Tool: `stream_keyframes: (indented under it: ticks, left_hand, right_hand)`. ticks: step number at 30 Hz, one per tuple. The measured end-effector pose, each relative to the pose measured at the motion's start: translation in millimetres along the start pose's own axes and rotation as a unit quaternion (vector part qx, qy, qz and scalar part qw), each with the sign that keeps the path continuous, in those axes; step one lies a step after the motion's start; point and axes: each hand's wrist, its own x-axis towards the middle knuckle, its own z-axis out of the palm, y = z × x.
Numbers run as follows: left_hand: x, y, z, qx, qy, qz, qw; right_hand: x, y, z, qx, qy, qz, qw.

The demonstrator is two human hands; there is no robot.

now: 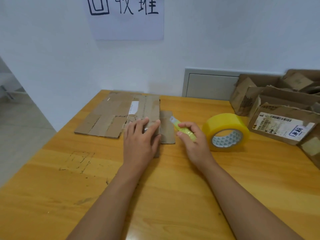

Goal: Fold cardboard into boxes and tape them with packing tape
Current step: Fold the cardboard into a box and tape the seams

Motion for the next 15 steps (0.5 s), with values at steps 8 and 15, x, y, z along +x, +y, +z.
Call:
stream_keyframes:
  ticks: [8, 15]
  left_hand:
    - [0.5, -1.4, -1.6, -0.001, -0.002, 0.002, 1.0]
    - [2.1, -1.9, -1.5, -0.014, -0.003, 0.002, 1.0]
  right_hand:
    - [-6.2, -4.8, 4.6, -0.005, -0.035, -0.019, 0.999]
    - [-4.9, -3.7, 0.9, 0.009, -0.056, 0.002, 0.998]
